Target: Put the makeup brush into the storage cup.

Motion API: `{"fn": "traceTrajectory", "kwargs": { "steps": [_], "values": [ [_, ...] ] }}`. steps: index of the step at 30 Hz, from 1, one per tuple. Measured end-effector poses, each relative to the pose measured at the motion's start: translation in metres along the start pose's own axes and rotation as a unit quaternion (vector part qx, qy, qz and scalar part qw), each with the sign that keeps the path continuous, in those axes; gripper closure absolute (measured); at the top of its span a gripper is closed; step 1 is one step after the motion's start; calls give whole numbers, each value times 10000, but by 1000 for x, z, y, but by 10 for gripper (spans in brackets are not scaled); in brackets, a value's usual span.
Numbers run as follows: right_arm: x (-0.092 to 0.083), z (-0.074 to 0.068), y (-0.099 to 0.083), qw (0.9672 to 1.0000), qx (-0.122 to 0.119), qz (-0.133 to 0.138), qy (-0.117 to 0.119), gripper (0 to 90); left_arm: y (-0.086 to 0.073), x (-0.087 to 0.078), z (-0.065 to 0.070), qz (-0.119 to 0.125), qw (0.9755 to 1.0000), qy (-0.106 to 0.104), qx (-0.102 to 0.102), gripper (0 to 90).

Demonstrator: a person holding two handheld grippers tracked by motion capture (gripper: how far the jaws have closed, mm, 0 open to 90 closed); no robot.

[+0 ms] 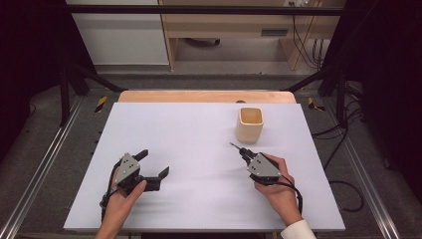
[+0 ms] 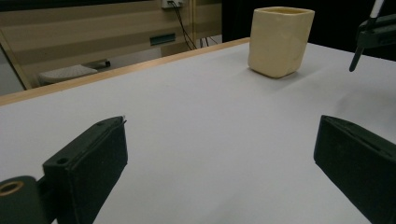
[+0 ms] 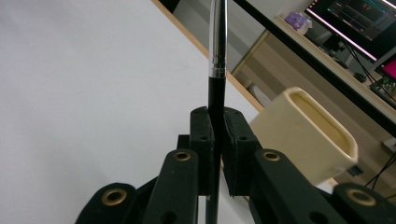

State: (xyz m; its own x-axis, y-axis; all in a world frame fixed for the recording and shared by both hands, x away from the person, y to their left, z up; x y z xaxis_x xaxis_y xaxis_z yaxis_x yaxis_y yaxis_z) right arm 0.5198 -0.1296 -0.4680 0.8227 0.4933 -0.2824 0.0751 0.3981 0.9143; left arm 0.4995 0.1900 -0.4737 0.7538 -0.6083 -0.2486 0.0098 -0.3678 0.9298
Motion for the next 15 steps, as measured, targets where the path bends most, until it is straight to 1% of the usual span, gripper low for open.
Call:
{"fn": "traceTrajectory", "kwargs": {
  "steps": [2,5,8,11,13,15],
  "values": [
    [-3,6,0,9998,190,68,-47,835,1,-3,-3,107,9999,-1,-101,29],
    [-6,14,0,9988,453,168,-92,835,1,-7,-9,136,9999,85,-37,33],
    [-8,20,1,9972,697,266,-111,835,-2,-10,-14,137,9998,159,-73,36],
    [-9,24,0,9959,834,314,-134,835,-4,-12,-18,156,9996,192,-119,42],
    [-10,26,0,9953,902,340,-136,835,-3,-14,-20,258,9992,191,-245,42],
    [-11,28,0,9946,967,349,-126,835,-2,-16,-22,305,9989,251,-240,49]
  ]
}}
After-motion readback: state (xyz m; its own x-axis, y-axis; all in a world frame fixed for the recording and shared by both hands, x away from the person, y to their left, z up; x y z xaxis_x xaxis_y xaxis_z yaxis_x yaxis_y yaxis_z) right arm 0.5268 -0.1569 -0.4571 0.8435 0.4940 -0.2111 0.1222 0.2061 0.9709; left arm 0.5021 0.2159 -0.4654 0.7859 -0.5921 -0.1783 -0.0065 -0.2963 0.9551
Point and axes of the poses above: each handheld gripper's, and its own axes: x roughly forward along the jaws, y roughly out of its top, z roughly to its right, the point moved 8 cm from there along x, roughly forward along the jaws, and after that the axes turned 15 degrees about x, right-handed, at the moved point
